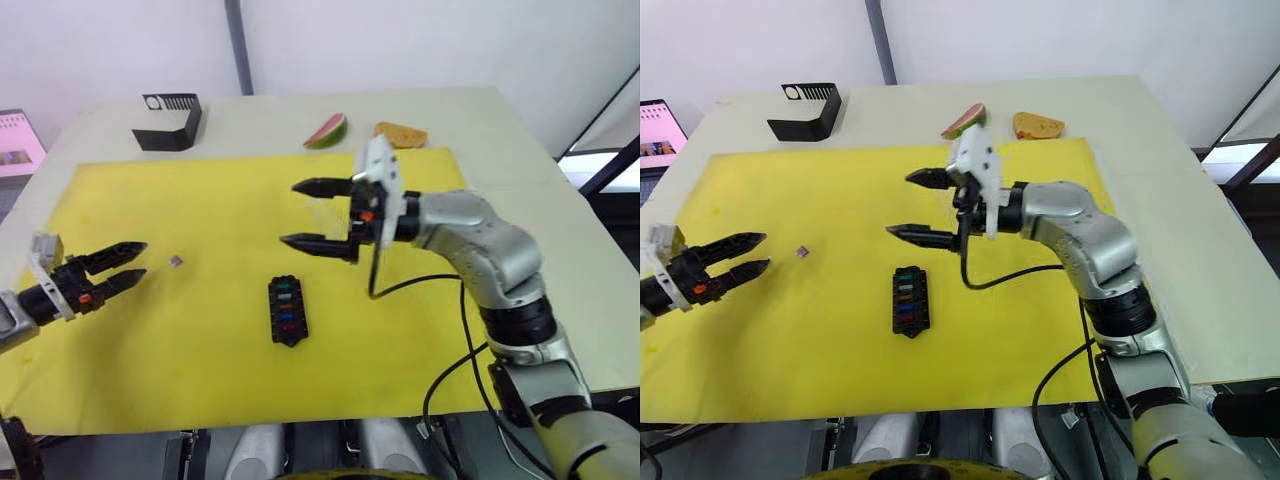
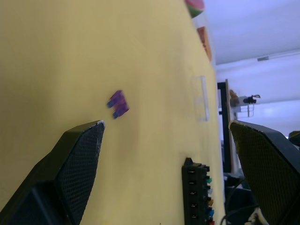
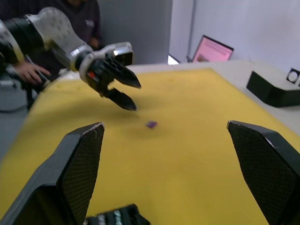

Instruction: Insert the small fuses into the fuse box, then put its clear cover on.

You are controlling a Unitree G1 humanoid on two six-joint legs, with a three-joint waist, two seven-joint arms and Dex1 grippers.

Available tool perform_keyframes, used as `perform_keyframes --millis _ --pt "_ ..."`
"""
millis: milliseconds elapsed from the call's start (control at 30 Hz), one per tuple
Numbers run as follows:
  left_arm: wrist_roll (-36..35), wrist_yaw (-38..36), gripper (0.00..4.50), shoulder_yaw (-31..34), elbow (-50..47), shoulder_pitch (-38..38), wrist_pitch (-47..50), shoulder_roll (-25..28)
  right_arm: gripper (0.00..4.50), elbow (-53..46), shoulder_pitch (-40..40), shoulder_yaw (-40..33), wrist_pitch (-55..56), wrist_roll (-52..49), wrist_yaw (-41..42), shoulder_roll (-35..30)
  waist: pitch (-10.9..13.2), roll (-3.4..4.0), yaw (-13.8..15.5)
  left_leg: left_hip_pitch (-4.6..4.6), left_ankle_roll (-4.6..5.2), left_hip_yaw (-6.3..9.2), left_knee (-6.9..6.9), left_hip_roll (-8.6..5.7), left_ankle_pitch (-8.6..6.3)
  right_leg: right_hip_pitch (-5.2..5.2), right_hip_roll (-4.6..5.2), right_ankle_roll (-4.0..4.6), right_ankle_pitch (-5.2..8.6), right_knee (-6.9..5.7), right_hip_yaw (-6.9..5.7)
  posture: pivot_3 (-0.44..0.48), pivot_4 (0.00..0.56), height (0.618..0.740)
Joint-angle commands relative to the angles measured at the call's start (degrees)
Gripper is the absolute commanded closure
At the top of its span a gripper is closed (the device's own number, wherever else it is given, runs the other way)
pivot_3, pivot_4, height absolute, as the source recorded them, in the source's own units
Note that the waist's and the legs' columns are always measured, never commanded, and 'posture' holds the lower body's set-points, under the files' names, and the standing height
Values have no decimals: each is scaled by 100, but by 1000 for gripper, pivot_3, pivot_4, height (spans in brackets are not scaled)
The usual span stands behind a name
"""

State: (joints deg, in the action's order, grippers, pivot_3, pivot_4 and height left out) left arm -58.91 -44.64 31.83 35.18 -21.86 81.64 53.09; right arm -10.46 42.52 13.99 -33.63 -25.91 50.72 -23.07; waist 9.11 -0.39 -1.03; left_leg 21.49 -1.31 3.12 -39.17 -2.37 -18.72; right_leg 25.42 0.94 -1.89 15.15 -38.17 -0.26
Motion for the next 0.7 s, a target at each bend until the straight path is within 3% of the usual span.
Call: perform_keyframes --millis 33,700 --pt "258 -247 0 -164 57 -115 -149 15 71 15 134 213 462 381 4 120 0 0 1 2 -4 0 0 0 2 3 0 0 0 -3 0 0 150 740" --pt "947 -532 0 -371 616 -813 -385 -587 71 -50 -182 563 687 1129 207 -65 -2 -3 45 -1 -11 2 -2 -3 6 -3 4 0 0 -6 0 0 150 740"
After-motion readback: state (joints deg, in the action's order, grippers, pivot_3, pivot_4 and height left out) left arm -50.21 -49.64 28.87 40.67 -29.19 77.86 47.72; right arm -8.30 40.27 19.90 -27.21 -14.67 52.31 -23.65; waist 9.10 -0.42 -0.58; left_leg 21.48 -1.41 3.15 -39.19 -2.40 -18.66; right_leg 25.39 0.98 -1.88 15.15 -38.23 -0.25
